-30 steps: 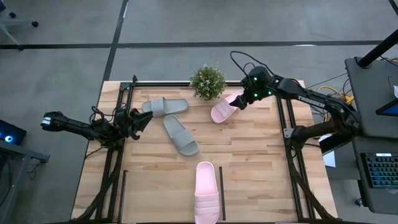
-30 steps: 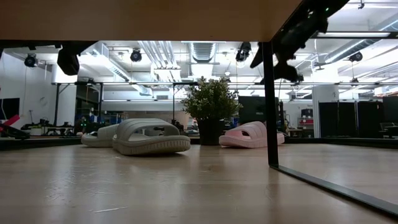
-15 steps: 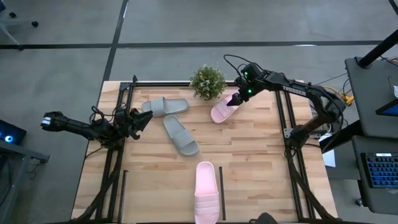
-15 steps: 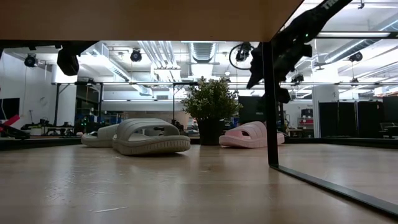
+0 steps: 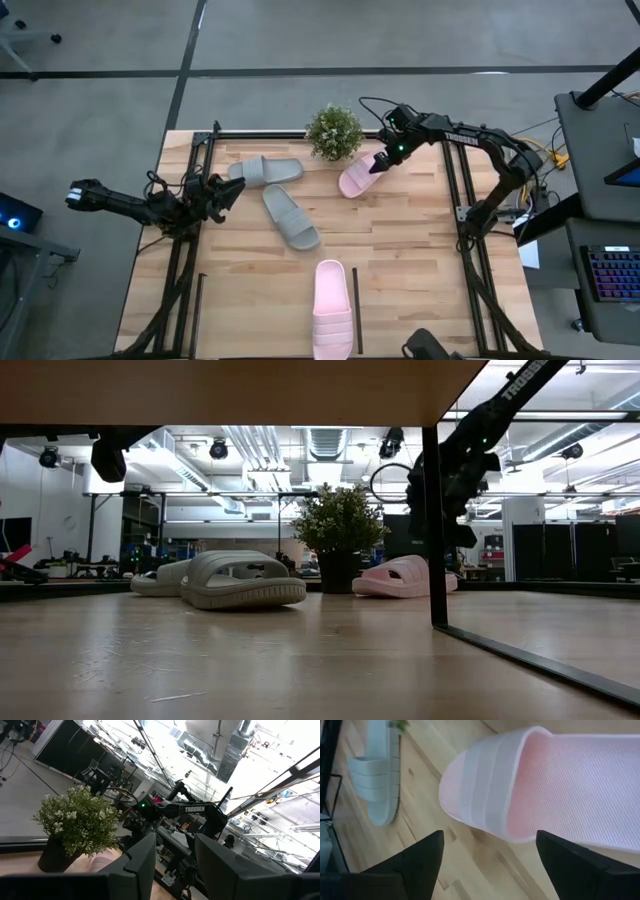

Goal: Pick and place slides into the shelf
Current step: Put the pink slipper on the shelf

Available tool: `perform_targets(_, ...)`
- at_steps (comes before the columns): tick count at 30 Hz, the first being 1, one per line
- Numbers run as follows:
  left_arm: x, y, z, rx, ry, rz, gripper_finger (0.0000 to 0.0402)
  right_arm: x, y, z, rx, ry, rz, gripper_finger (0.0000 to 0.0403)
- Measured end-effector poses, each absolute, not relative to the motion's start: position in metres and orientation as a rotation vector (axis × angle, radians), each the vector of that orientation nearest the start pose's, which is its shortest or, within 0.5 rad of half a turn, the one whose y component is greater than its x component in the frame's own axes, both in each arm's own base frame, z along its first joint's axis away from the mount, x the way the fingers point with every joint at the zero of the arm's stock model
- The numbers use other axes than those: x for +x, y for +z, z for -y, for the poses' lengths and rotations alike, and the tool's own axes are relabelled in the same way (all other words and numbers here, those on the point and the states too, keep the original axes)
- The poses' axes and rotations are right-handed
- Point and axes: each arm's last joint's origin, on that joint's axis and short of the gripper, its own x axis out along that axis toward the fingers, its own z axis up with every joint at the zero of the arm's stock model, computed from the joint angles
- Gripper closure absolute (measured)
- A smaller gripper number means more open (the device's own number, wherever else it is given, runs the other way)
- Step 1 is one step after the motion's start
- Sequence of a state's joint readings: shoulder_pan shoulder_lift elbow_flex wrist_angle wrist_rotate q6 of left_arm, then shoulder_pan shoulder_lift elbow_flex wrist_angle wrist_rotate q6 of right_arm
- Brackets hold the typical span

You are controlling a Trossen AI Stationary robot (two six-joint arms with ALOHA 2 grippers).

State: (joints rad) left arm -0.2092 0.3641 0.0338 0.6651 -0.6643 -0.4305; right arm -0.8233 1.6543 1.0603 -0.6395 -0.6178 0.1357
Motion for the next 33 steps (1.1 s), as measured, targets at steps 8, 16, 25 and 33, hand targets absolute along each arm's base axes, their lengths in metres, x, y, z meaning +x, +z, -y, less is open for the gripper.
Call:
perform_targets(8, 0.111, 0.205, 0.005, -0.563, 0.382, 0.401, 0.0278, 0.226, 0.177, 0.218, 0.961, -0.229, -0.962, 0.0100)
perform_targets(16, 0.111, 0.204, 0.005, -0.566, 0.405, 0.404, 0.0278, 0.230, 0.176, 0.223, 0.931, -0.224, -0.921, 0.0107)
perform_targets(25, 0.111, 0.204, 0.005, -0.566, 0.407, 0.404, 0.0278, 0.234, 0.176, 0.219, 0.911, -0.209, -0.913, 0.0110)
perform_targets(33, 0.111, 0.204, 0.005, -0.567, 0.408, 0.405, 0.0278, 0.243, 0.175, 0.211, 0.892, -0.183, -0.922, 0.0117)
